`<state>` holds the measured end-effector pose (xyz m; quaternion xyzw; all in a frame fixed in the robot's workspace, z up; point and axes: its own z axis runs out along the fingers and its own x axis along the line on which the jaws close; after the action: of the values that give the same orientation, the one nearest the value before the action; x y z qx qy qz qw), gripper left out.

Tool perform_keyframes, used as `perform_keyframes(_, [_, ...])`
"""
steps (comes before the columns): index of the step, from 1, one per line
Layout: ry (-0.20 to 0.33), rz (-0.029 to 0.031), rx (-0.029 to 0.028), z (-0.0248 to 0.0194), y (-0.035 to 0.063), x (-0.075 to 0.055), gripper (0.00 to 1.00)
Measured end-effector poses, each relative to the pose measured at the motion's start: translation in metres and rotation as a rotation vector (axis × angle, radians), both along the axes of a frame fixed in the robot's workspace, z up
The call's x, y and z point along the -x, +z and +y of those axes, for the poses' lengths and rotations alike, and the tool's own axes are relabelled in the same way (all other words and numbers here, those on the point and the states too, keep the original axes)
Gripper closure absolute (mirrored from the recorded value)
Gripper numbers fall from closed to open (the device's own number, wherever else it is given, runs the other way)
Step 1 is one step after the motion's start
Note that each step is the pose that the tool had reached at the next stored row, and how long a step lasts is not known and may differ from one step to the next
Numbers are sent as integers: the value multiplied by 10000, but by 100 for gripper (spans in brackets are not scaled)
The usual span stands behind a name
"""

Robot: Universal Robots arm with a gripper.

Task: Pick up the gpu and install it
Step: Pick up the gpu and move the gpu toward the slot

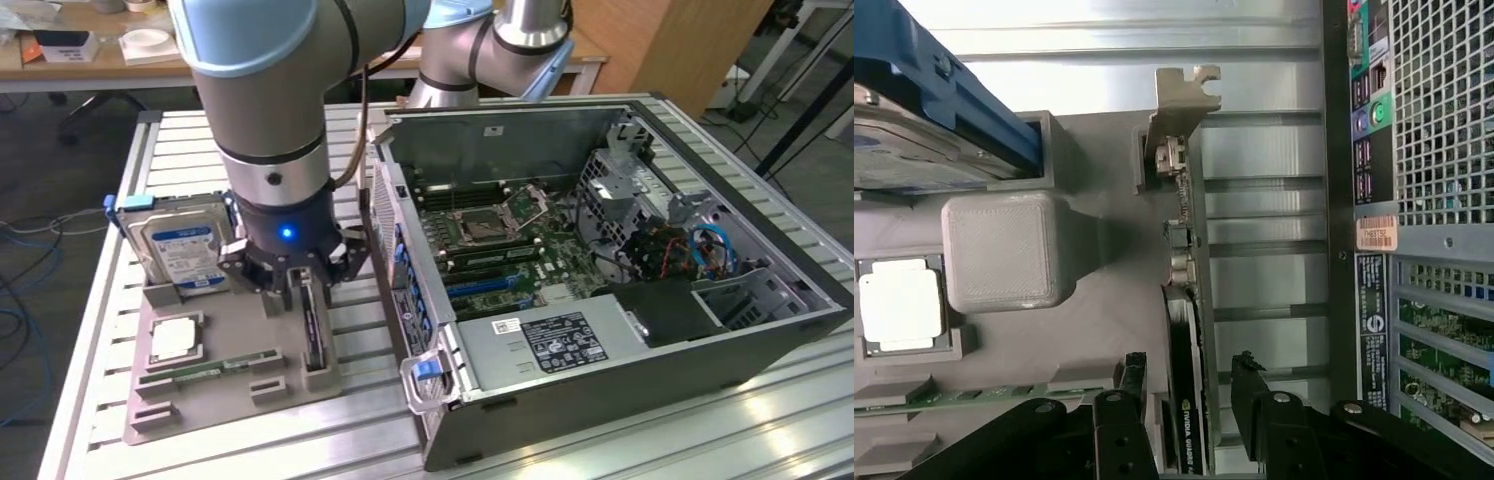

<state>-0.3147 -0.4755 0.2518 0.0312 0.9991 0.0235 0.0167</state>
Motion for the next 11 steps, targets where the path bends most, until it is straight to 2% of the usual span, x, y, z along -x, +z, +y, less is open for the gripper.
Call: perform_keyframes(11, [2, -6, -1, 7, -200, 28, 53])
